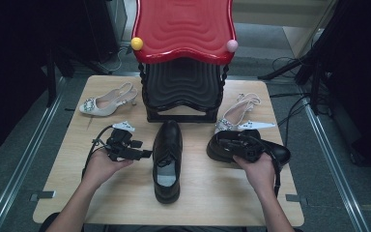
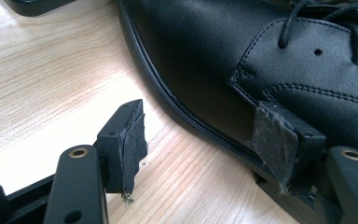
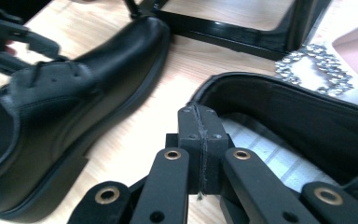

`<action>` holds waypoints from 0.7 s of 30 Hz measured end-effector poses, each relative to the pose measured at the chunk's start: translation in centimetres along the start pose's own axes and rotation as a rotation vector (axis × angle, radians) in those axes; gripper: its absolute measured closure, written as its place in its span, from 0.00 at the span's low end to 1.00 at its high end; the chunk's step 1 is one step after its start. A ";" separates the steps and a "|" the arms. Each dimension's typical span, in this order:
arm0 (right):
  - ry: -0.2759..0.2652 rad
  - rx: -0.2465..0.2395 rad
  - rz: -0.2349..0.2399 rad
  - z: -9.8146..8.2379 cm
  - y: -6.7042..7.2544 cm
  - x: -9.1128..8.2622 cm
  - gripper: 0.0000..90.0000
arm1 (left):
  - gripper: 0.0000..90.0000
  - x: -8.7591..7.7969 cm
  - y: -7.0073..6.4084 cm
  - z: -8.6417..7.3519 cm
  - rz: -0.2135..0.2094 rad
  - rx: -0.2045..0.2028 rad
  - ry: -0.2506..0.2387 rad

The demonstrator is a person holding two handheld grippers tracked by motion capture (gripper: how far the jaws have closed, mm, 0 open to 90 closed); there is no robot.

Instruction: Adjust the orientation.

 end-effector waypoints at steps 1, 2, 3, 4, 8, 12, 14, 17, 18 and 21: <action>0.006 0.008 -0.001 0.0 -0.1 0.1 1.00 | 0.39 0.0 0.0 -0.1 0.000 0.001 0.000; 0.001 0.012 0.003 0.1 -0.2 0.2 1.00 | 0.39 -0.1 0.0 -0.1 0.003 0.000 0.001; 0.001 0.012 0.003 0.1 -0.2 0.2 1.00 | 0.39 -0.1 0.0 -0.1 0.003 0.000 0.001; 0.000 0.009 -0.004 0.2 -0.2 0.3 1.00 | 0.39 -0.1 0.0 -0.2 0.004 -0.003 -0.003; 0.031 -0.005 -0.039 0.3 -0.7 1.2 1.00 | 0.39 -0.3 0.1 -0.4 0.015 -0.004 -0.006; 0.049 -0.011 -0.040 0.2 -0.7 1.9 1.00 | 0.39 -0.6 0.1 -0.9 0.018 -0.010 -0.004; 0.054 -0.010 -0.042 0.2 -0.8 2.0 1.00 | 0.39 -0.8 0.2 -1.0 0.022 -0.011 -0.007; 0.060 0.009 -0.029 0.0 -0.9 2.1 1.00 | 0.39 -0.9 0.2 -1.1 0.028 -0.016 -0.010; 0.060 0.024 -0.013 -0.1 -0.9 2.1 1.00 | 0.39 -0.9 0.2 -1.1 0.027 -0.017 -0.011; 0.066 0.034 0.001 -0.2 -0.9 2.1 1.00 | 0.39 -0.8 0.2 -1.1 0.028 -0.012 -0.011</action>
Point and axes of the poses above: each handheld gripper's, and its own axes: x roughly forward along the jaws, z roughly out of its top, y roughly to its left, the point moved 7 cm from there along x, roughly forward along the jaws, and after that the axes turned 3 degrees about -z, right-handed, at the moved point
